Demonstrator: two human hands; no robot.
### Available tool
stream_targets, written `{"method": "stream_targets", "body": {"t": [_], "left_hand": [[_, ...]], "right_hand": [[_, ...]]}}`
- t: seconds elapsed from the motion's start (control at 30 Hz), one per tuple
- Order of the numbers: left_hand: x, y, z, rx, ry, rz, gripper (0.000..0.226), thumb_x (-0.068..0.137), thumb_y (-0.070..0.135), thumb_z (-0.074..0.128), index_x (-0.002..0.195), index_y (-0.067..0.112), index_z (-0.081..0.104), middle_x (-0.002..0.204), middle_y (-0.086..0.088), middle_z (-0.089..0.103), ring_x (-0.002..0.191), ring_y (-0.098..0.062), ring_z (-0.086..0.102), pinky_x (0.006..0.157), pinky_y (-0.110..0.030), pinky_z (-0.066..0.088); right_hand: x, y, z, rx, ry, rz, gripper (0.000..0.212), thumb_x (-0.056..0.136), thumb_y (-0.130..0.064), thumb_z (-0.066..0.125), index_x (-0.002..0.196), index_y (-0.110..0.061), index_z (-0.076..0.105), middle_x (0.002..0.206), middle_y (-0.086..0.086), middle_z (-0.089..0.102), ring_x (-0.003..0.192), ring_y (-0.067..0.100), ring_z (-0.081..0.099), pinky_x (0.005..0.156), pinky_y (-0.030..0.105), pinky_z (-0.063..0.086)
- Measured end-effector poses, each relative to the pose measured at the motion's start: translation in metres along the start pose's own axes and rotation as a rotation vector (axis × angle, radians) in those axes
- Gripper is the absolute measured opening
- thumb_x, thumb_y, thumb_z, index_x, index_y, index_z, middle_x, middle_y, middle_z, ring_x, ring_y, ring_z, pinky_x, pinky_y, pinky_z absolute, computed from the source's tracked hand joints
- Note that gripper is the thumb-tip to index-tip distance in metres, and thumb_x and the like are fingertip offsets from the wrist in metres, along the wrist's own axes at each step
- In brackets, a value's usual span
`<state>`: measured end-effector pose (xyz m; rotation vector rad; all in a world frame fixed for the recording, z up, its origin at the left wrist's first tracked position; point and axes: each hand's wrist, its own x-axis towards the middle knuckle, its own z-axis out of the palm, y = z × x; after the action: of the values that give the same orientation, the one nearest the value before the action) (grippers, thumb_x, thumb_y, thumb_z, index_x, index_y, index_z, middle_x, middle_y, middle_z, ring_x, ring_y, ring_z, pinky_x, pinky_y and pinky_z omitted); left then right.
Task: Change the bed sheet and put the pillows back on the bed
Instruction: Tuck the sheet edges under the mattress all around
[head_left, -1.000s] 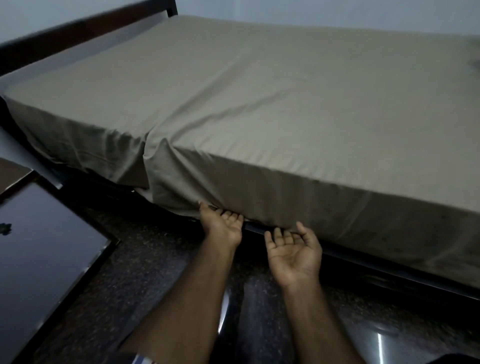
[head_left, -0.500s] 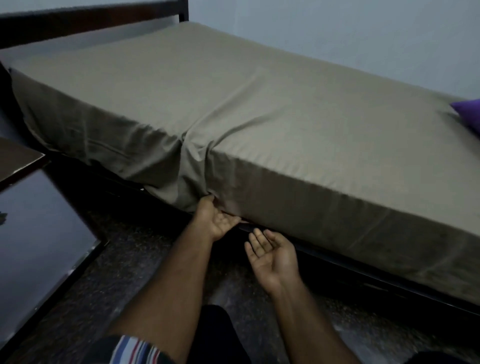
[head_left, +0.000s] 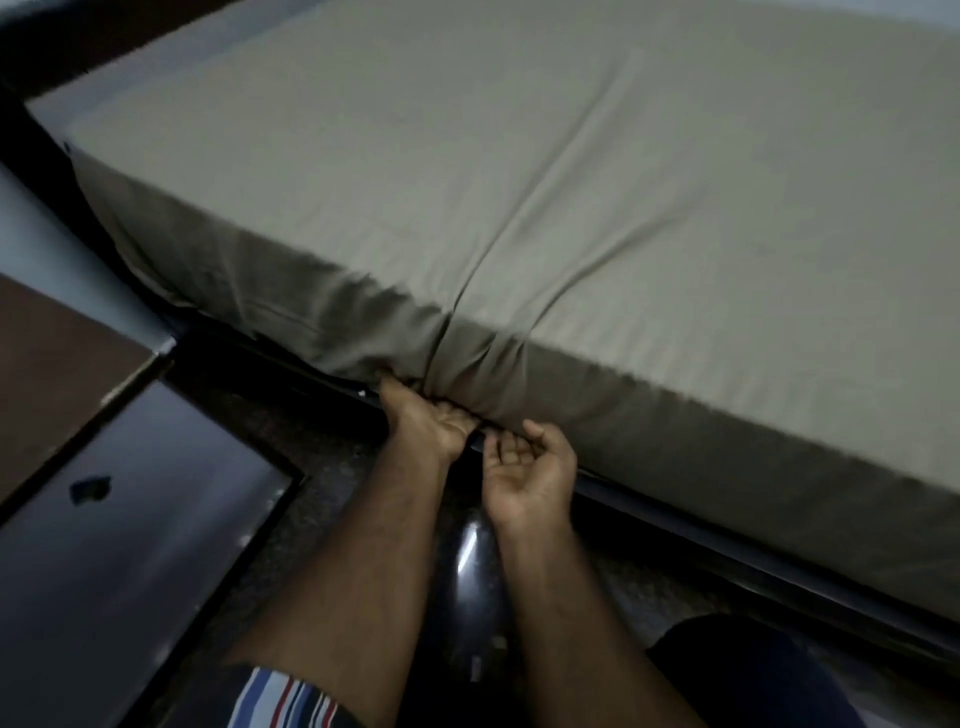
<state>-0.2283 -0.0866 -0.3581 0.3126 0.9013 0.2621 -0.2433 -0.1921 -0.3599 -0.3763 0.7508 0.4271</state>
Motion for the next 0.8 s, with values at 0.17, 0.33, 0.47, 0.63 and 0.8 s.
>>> {"method": "stream_targets", "body": {"t": [0.17, 0.33, 0.47, 0.63, 0.8], "left_hand": [[-0.022, 0.001, 0.029, -0.001, 0.084, -0.065, 0.083, 0.091, 0.079, 0.027, 0.13, 0.015, 0.062, 0.141, -0.017, 0.057, 0.129, -0.036, 0.053, 0.106, -0.054, 0.042], [0.006, 0.007, 0.002, -0.04, 0.014, -0.146, 0.077, 0.093, 0.075, 0.031, 0.111, 0.012, 0.07, 0.122, -0.02, 0.068, 0.114, -0.035, 0.061, 0.097, -0.049, 0.048], [0.022, 0.025, -0.02, 0.037, -0.16, -0.231, 0.083, 0.093, 0.075, 0.032, 0.122, 0.006, 0.067, 0.125, -0.024, 0.066, 0.119, -0.037, 0.061, 0.103, -0.051, 0.046], [0.019, 0.052, -0.029, 0.418, -0.174, -0.343, 0.08, 0.096, 0.067, 0.028, 0.123, -0.001, 0.061, 0.118, -0.022, 0.07, 0.109, -0.035, 0.066, 0.085, -0.046, 0.056], [-0.001, 0.091, -0.036, 0.867, -0.074, -0.272, 0.053, 0.104, 0.041, 0.031, 0.105, -0.002, 0.062, 0.077, -0.013, 0.071, 0.069, -0.021, 0.068, 0.048, -0.022, 0.055]], "right_hand": [[0.01, -0.003, 0.011, 0.138, -0.003, 0.039, 0.027, 0.047, 0.001, 0.068, 0.062, -0.014, 0.051, 0.063, 0.002, 0.058, 0.069, 0.018, 0.055, 0.079, 0.026, 0.041], [0.037, 0.012, -0.004, 0.05, -0.118, -0.058, 0.057, 0.005, 0.006, 0.085, 0.055, -0.006, 0.062, 0.068, 0.01, 0.064, 0.073, 0.022, 0.059, 0.09, 0.03, 0.043], [0.045, 0.03, 0.002, 0.089, -0.209, -0.109, 0.06, 0.005, 0.008, 0.083, 0.062, -0.005, 0.068, 0.074, 0.009, 0.067, 0.075, 0.022, 0.062, 0.091, 0.029, 0.045], [0.024, 0.044, 0.011, 0.098, -0.21, -0.17, 0.051, 0.028, 0.004, 0.078, 0.077, -0.006, 0.07, 0.083, 0.009, 0.071, 0.082, 0.023, 0.065, 0.095, 0.031, 0.047], [-0.002, 0.057, 0.009, -0.136, 0.031, -0.137, 0.018, 0.083, 0.005, 0.047, 0.078, -0.01, 0.055, 0.072, 0.005, 0.063, 0.077, 0.017, 0.059, 0.083, 0.034, 0.054]]}}
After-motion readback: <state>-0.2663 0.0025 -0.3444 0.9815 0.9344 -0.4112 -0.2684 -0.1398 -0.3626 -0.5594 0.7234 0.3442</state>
